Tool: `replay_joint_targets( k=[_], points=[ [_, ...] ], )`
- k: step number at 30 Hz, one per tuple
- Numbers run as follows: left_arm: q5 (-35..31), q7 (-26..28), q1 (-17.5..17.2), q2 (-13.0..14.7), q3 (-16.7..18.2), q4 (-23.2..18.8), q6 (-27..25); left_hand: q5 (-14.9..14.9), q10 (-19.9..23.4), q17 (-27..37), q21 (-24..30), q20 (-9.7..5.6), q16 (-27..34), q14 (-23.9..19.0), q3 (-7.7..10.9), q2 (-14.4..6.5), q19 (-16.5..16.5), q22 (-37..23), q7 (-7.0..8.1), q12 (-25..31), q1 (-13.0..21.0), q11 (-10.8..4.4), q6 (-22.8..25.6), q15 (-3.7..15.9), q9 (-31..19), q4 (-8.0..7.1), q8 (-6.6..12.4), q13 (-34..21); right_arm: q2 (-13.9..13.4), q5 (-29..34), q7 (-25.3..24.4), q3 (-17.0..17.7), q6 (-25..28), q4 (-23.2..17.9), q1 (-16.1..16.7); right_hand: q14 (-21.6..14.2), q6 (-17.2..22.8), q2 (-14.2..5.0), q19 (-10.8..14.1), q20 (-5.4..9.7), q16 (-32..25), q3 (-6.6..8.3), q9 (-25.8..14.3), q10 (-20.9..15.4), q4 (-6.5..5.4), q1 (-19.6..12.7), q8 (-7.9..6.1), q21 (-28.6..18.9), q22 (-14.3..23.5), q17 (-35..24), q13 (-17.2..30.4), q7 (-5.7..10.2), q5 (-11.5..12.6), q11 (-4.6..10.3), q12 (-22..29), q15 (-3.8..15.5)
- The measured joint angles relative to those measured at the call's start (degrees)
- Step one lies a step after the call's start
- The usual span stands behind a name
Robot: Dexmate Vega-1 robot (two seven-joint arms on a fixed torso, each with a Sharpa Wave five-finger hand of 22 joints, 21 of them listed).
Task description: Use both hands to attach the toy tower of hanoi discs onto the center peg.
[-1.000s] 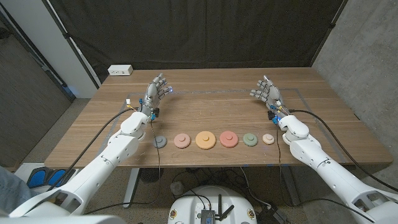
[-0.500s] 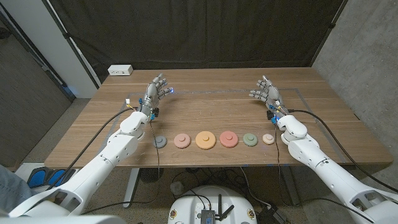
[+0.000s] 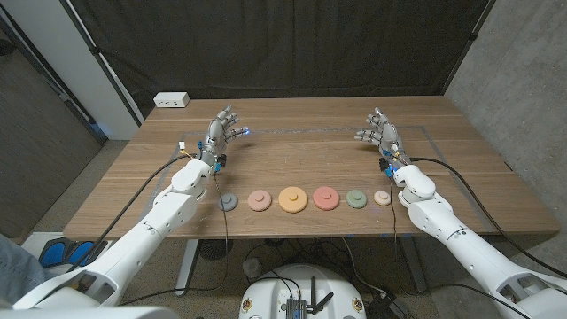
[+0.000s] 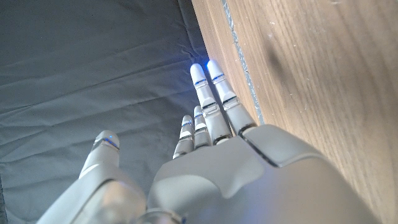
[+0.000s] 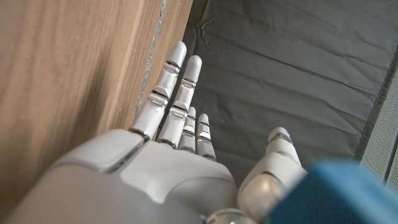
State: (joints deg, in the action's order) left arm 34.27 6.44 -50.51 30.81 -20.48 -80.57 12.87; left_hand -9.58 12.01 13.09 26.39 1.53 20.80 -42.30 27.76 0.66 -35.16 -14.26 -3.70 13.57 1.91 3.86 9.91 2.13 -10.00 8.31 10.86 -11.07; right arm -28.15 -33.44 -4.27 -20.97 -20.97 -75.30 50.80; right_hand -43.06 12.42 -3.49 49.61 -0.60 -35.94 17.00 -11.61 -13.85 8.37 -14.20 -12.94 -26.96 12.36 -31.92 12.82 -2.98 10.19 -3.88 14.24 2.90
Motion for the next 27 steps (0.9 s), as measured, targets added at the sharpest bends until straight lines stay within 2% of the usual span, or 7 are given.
replay_joint_targets(
  k=[3,7,11,14,20,22,27],
  points=[
    [-0.10,0.11,-0.06,-0.07,0.00,0.05,0.41,0.00,0.08,0.11,0.34,-0.08,0.40,-1.02,0.00,0.00,-0.91,-0.26,0.00,0.00,0.00,-0.08,0.00,0.13,0.00,0.00,0.00,0.00,0.42,0.07,-0.29,0.06,-0.25,0.00,0.13,-1.79,0.20,-0.31,1.58,0.75,-1.83,0.00,0.00,-0.50,0.00,-0.31,0.00,-1.30,0.82,-1.62,0.28,0.21,0.00,-0.10,0.18,1.32],
    [-0.21,0.23,-0.08,-0.19,0.00,0.13,0.62,0.00,0.49,0.49,1.63,-0.62,1.59,-3.91,0.47,0.00,-2.50,-0.83,0.00,0.00,0.00,-0.28,0.00,0.92,0.00,-0.15,0.00,-0.27,0.63,0.23,-0.60,0.07,-0.42,0.06,0.23,-4.79,0.52,-0.96,3.70,2.87,-6.21,0.00,-0.08,-1.12,0.00,-0.99,0.00,-3.93,2.87,-5.78,0.84,0.06,0.00,0.10,0.18,2.74],
    [-0.37,0.41,-0.11,-0.29,0.00,0.15,0.67,0.00,1.40,1.03,3.22,-1.41,2.94,-7.12,0.62,0.00,-4.68,-1.66,0.29,0.00,0.00,-0.20,0.31,1.65,0.00,0.00,0.00,-0.28,0.75,0.39,-0.86,0.07,-0.46,0.14,0.30,-6.14,1.00,-0.66,5.66,4.82,-10.60,-0.25,-0.27,-2.13,0.25,-2.36,0.00,-6.46,5.04,-10.27,1.27,0.21,0.21,0.49,0.18,3.46],
    [-0.50,0.59,-0.17,-0.32,-0.05,0.15,0.67,0.00,2.33,1.70,4.89,-2.12,4.70,-10.69,0.97,-0.38,-7.09,-2.65,0.26,0.23,0.38,-0.83,0.87,2.66,0.00,0.34,0.00,-0.51,0.78,0.52,-1.10,0.07,-0.47,0.19,0.32,-6.81,1.33,-0.35,7.69,5.64,-14.39,-0.25,-0.27,-2.97,0.25,-2.93,0.00,-8.95,7.17,-14.33,1.65,0.54,0.21,0.11,0.18,3.53],
    [-0.76,1.28,-0.32,-0.36,-0.13,-0.17,0.67,0.00,1.65,4.60,8.47,-3.87,9.19,-15.78,1.74,-0.28,-11.28,-5.14,1.04,-0.26,2.28,-2.04,1.65,5.25,0.01,1.11,0.00,-1.05,0.97,0.74,-1.58,0.07,-0.61,0.36,0.33,-7.36,2.03,-0.48,9.34,7.29,-17.61,-0.24,-0.27,-3.78,0.26,-3.32,0.01,-11.26,9.15,-17.94,1.93,0.62,0.21,0.10,0.18,3.64],
    [-0.86,1.63,-0.42,-0.40,-0.14,-0.37,0.58,0.00,1.53,6.33,9.89,-4.44,11.27,-16.94,1.97,0.04,-12.83,-6.25,1.30,-0.26,3.22,-2.73,1.92,6.17,0.00,1.36,0.00,-1.32,1.13,0.88,-1.94,0.07,-0.77,0.46,0.33,-7.94,2.54,-0.75,10.56,8.52,-19.14,0.24,-0.47,-4.02,0.75,-4.70,0.01,-12.58,10.23,-19.45,1.98,0.52,0.22,-0.15,0.18,3.95],
    [-1.26,2.63,-0.66,-0.52,-0.16,-0.87,0.17,0.00,1.20,11.18,13.03,-6.12,16.23,-18.80,1.64,0.84,-15.55,-9.00,1.57,-0.26,5.35,-3.06,2.19,8.07,-0.28,1.68,0.00,-1.74,1.38,1.40,-2.79,0.07,-0.92,0.58,0.33,-9.82,3.56,-0.84,13.86,11.81,-22.51,0.90,-0.53,-5.23,1.40,-7.29,0.01,-16.39,13.66,-23.04,2.24,0.73,0.45,-0.10,-0.10,4.28]
  ],
)
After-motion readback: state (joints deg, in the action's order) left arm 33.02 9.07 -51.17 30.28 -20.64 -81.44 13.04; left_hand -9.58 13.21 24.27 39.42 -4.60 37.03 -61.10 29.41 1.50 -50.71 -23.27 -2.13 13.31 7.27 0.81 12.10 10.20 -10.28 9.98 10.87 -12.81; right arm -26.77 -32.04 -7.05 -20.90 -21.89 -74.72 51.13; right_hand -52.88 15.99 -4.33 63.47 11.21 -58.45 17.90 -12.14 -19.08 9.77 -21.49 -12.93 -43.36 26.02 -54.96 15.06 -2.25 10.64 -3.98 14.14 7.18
